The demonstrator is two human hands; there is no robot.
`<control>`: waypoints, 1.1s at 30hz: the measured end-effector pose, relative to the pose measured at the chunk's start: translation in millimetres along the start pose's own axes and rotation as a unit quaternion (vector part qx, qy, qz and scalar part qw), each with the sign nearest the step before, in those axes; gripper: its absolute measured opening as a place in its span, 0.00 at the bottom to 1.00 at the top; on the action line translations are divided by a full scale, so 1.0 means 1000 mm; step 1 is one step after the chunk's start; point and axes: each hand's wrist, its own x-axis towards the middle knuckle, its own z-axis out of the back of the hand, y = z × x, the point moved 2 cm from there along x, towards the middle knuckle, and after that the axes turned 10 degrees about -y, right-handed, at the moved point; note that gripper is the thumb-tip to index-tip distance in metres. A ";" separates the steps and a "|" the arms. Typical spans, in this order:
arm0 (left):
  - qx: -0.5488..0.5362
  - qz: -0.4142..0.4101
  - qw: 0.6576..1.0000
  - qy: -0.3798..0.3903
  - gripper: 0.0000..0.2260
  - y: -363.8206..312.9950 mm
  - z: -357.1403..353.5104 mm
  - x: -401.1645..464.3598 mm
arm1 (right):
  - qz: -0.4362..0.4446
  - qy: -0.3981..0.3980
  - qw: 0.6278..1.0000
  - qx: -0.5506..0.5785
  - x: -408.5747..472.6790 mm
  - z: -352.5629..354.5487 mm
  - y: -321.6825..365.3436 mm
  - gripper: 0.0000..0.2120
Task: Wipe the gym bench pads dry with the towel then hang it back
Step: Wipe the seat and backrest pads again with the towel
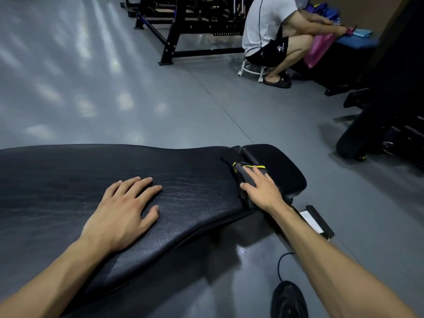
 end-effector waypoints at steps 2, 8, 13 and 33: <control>-0.001 0.001 1.000 -0.001 0.26 0.000 0.000 0.000 | 0.007 -0.042 0.998 -0.038 -0.012 -0.009 0.012 0.30; -0.005 0.004 1.000 -0.005 0.26 0.000 0.000 0.000 | 0.249 -0.052 0.966 -0.053 -0.108 -0.035 0.045 0.33; -0.010 0.007 1.000 -0.008 0.26 0.001 0.000 0.000 | 0.173 0.012 0.985 -0.020 -0.063 -0.014 0.044 0.27; -0.009 0.017 1.000 0.000 0.26 0.000 0.003 0.001 | 0.185 -0.001 0.978 -0.093 -0.027 -0.023 0.051 0.35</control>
